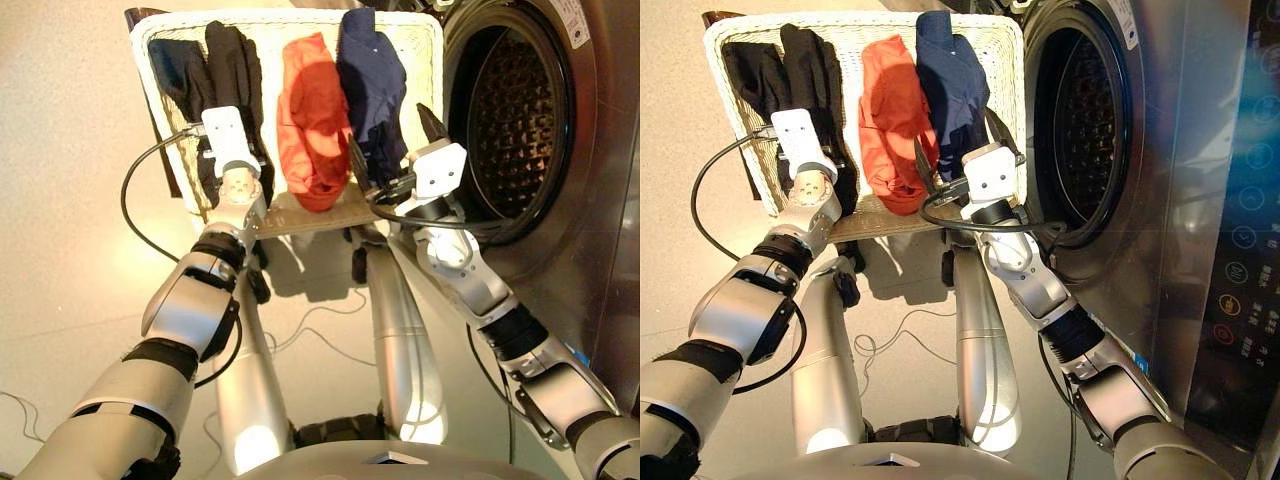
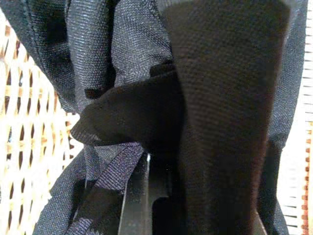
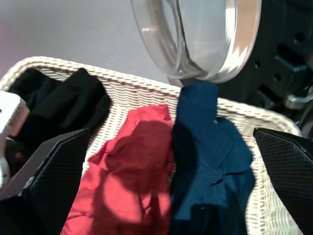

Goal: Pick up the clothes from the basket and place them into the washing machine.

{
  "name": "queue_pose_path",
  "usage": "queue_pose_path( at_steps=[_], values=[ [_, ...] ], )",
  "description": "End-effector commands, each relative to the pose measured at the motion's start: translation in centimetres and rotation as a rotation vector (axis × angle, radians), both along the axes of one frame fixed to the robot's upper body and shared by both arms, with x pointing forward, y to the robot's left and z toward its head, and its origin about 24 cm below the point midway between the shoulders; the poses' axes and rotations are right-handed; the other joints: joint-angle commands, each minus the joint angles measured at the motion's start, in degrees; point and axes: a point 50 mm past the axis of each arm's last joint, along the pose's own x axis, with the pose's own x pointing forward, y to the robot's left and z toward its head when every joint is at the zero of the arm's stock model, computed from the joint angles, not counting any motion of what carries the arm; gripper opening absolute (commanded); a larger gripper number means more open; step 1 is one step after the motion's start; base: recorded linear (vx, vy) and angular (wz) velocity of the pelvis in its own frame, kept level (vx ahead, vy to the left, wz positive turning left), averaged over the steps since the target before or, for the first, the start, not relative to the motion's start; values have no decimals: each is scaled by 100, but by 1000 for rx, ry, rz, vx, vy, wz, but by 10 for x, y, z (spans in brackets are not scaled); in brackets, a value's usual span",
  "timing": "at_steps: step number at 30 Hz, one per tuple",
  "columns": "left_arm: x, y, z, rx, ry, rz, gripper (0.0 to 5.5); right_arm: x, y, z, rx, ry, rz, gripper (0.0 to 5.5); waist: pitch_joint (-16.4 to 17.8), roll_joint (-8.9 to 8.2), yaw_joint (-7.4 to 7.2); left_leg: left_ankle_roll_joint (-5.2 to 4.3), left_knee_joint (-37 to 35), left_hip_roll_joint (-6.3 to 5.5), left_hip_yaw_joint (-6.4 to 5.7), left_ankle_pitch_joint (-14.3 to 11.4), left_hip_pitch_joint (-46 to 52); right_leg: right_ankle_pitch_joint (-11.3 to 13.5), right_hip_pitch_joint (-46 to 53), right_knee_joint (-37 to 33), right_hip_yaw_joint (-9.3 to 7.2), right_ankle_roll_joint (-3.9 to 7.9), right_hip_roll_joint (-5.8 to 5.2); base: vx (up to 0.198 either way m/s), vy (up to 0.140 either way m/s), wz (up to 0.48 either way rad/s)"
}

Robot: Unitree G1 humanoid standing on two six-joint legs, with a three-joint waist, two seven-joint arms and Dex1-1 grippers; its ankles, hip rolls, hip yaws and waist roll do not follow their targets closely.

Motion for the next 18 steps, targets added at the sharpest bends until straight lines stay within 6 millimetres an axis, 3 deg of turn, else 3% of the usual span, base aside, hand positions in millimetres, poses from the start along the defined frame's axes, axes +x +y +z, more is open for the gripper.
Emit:
queue_pose_path(
  at_steps=[1, 2, 3, 4, 5, 6, 8, 9, 12, 15, 18],
  values=[
    [-2, -1, -6, 72, 5, -21, 0, -17, 2, 14, 101, -65, 96, 550, -292, 32, 8, 30, -96, -51, -385, -29, -97, -102, 192, 77, 117, 731, -250, 0, 0, 0],
    [-4, -7, -6, 78, -19, -45, 0, -16, -1, 13, 112, -52, 96, 550, -296, 49, 29, 32, -157, -75, -375, -1, -53, -86, 225, 39, 112, 726, -269, -98, 13, 19],
    [-7, -13, -4, 86, -48, -73, 0, -14, -4, 12, 113, -44, 79, 550, -278, 54, 50, 75, -295, -109, -343, 233, -61, 126, 221, -103, 108, 691, -277, 0, 0, 0],
    [-11, -20, -5, 92, -78, -105, 0, -12, -7, 11, 117, -37, 56, 550, -283, 95, 86, 47, -330, -134, -344, 55, 101, -51, 355, -87, 108, 722, -287, 0, 0, 0],
    [-17, -26, -3, 87, -121, -138, 0, -10, -10, 10, 121, -30, 32, 550, -266, 125, 121, 53, -466, -169, -319, 101, 216, -17, 449, -189, 106, 721, -285, 0, 0, 0],
    [-21, -27, -4, 77, -145, -151, 0, -9, -13, 11, 129, -32, 18, 550, -233, 127, 141, 94, -608, -205, -277, 326, 245, 192, 476, -342, 102, 683, -289, -77, 31, 24],
    [-34, -33, -3, 48, -208, -199, 0, -7, -21, 11, 134, -33, -22, 550, -174, 164, 218, 102, -838, -270, -234, 384, 487, 242, 672, -506, 99, 687, -306, -12, 47, -24],
    [-48, -33, -1, 49, -272, -240, 0, -6, -30, 10, 123, -37, -67, 550, -116, 194, 294, 113, -1106, -357, -196, 443, 787, 307, 933, -753, 113, 707, -320, 0, 0, 0],
    [-65, -30, 5, 36, -357, -275, 0, -4, -41, 10, 115, -48, -128, 550, -49, 227, 382, 102, -1442, -451, -159, 540, 1145, 396, 1295, -1046, 93, 747, -359, 17, 11, -18],
    [-93, -29, 18, 95, -477, -368, 0, -1, -48, 7, 102, -30, -159, 550, -26, 259, 524, 81, -1966, -627, -76, 675, 1742, 502, 1831, -1491, 78, 804, -368, 70, 32, -37],
    [-108, -32, 27, 114, -542, -465, 0, -1, -48, 3, 81, -8, -135, 550, -38, 276, 613, 59, -2320, -716, -42, 781, 2169, 591, 2243, -1790, 75, 848, -400, 84, 32, -53]
  ],
)
